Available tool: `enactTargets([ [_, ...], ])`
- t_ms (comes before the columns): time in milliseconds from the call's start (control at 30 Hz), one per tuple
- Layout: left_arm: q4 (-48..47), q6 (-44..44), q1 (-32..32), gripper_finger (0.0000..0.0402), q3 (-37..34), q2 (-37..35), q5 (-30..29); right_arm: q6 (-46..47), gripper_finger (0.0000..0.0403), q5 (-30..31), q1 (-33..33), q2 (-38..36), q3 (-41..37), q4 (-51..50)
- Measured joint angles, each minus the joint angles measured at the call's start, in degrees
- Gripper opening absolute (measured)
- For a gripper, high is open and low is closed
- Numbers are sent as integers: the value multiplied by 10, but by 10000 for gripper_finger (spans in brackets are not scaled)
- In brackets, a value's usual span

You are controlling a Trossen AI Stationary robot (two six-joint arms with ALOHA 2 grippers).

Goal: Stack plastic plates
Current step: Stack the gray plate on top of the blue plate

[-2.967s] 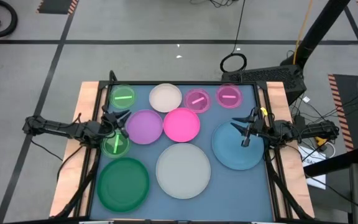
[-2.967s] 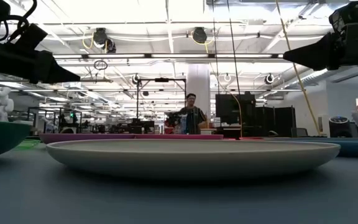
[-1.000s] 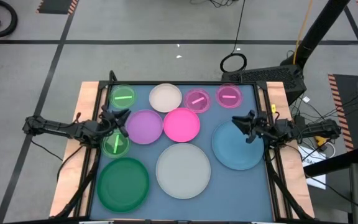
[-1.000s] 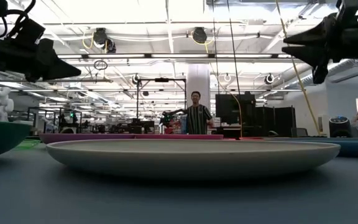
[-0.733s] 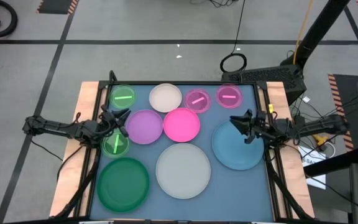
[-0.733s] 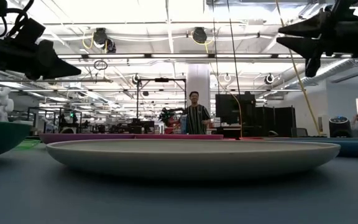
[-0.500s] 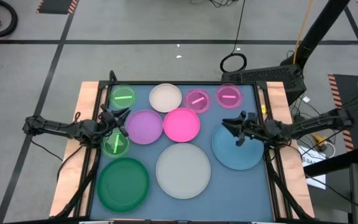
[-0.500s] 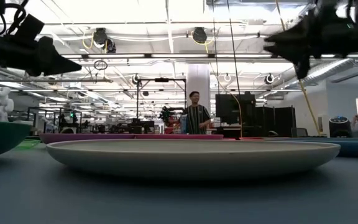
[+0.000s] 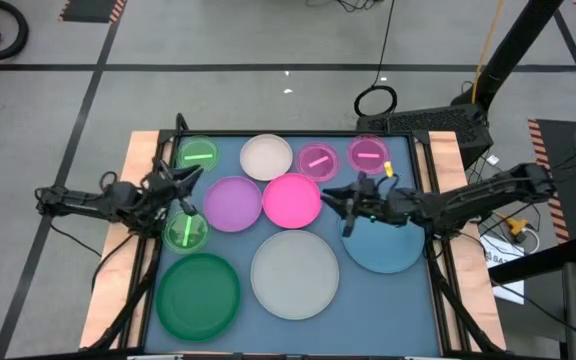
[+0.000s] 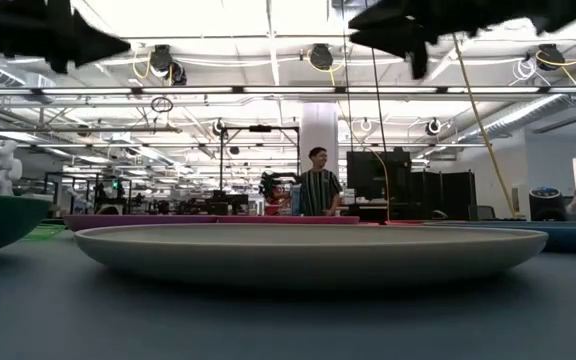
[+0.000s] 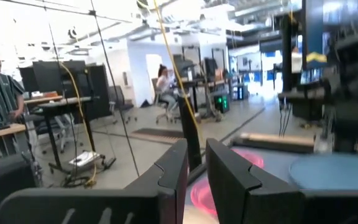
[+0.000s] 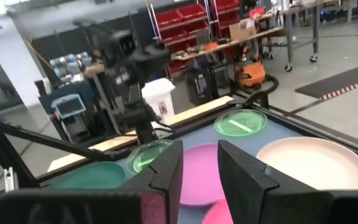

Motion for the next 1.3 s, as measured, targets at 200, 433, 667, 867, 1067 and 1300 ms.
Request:
enactTargets([
  [200, -124, -18, 0, 67, 86, 0, 0, -12, 93, 0, 0, 94, 108, -71],
  [433, -258, -75, 0, 67, 130, 0, 0, -17, 93, -1, -5, 180, 200, -124],
  [667, -265, -80, 0, 67, 134, 0, 0, -34, 93, -112, -23, 255, 296, -178],
  [867, -265, -79, 0, 67, 134, 0, 0, -79, 93, -187, -34, 304, 349, -211],
  [1067, -264, -81, 0, 67, 134, 0, 0, -123, 93, -194, -39, 332, 353, -213],
  [1300, -256, -84, 0, 67, 134, 0, 0, -117, 93, -194, -39, 354, 353, -203],
])
